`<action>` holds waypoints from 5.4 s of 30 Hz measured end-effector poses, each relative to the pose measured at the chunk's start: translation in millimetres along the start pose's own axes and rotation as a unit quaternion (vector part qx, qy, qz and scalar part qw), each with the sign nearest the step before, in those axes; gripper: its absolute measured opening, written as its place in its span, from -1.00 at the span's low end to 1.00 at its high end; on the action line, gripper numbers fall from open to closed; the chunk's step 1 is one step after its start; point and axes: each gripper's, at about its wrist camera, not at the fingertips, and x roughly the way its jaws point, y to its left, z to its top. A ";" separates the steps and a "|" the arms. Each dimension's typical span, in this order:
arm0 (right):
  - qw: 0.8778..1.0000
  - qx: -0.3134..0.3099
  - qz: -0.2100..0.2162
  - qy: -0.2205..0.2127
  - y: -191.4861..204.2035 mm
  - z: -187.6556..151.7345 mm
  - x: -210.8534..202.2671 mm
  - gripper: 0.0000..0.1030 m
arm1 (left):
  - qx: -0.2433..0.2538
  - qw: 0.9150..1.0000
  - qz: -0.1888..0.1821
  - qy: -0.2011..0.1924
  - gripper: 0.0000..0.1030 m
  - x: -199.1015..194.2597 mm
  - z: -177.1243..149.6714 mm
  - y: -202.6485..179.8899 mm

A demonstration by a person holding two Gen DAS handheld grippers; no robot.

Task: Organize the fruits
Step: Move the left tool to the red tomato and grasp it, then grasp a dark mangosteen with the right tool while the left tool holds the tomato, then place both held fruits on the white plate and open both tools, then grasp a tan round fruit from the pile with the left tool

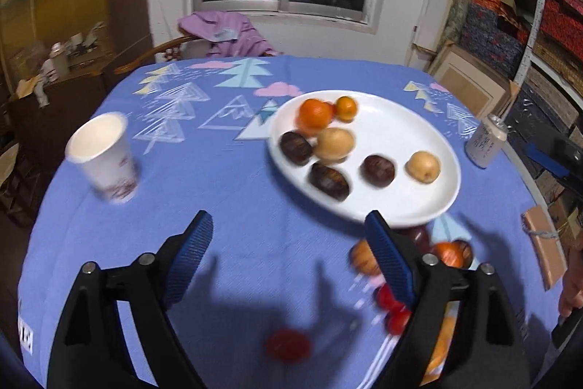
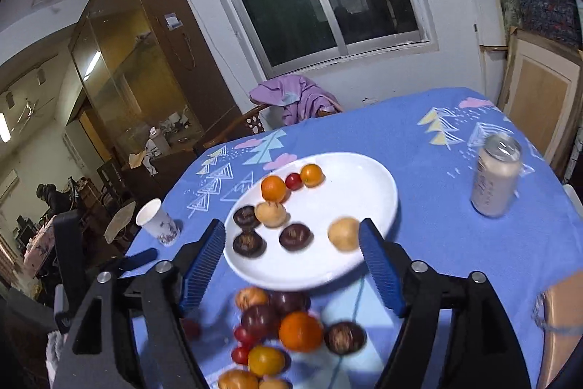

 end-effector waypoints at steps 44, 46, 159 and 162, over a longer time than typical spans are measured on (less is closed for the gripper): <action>0.995 0.055 -0.020 0.077 -50.1 -58.1 9.3 0.53 | -0.005 0.996 -0.039 0.083 -0.39 7.8 -75.9 8.5; 0.995 0.048 -0.026 0.089 -48.9 -61.5 16.0 0.53 | -0.010 0.997 -0.026 0.071 -0.39 4.2 -73.2 13.1; 0.996 0.060 -0.020 0.063 -59.3 -49.4 -1.2 0.35 | 0.130 0.984 -0.101 0.068 0.19 -48.2 -130.8 -111.9; 0.996 0.062 -0.019 0.061 -59.3 -49.5 -2.1 0.37 | 0.143 0.983 -0.099 0.067 0.16 -50.0 -134.5 -117.6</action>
